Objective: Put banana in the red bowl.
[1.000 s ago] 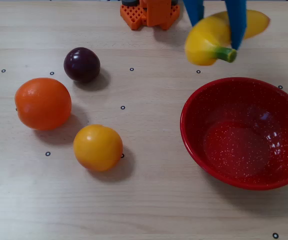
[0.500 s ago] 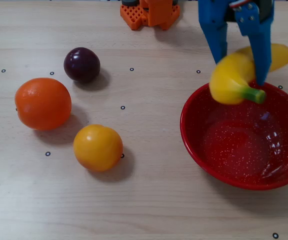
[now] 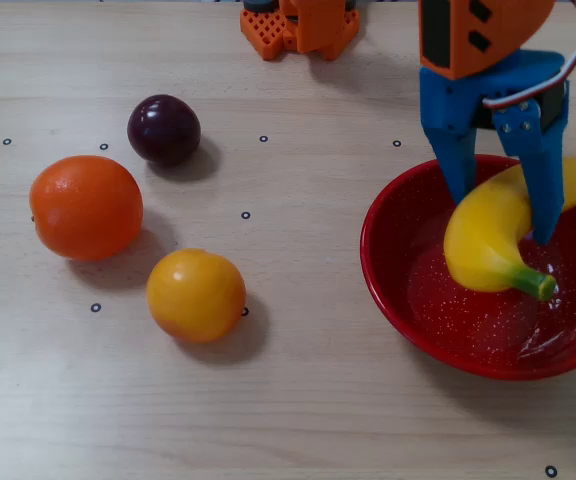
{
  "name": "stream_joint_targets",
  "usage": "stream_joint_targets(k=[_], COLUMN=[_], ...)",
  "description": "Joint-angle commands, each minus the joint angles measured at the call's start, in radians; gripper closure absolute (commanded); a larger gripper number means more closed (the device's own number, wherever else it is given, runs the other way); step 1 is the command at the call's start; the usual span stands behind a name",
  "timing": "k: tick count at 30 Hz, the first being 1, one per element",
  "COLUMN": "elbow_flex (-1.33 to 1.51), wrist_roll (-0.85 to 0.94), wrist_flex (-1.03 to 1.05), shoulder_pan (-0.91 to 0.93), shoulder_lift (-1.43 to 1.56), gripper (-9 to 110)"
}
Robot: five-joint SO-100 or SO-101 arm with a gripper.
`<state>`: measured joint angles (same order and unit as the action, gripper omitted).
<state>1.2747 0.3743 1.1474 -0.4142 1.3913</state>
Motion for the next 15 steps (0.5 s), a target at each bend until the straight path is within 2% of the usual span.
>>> stream_joint_targets(k=[1,7,15], elbow_flex=[-0.067,0.052,0.11], wrist_roll=[0.003,0.109,0.19], wrist_flex=[-0.084,-0.242,-0.252], shoulder_pan=[0.015,0.035,0.051], shoulder_lift=[0.051,0.041,0.031], gripper=[102,102,102])
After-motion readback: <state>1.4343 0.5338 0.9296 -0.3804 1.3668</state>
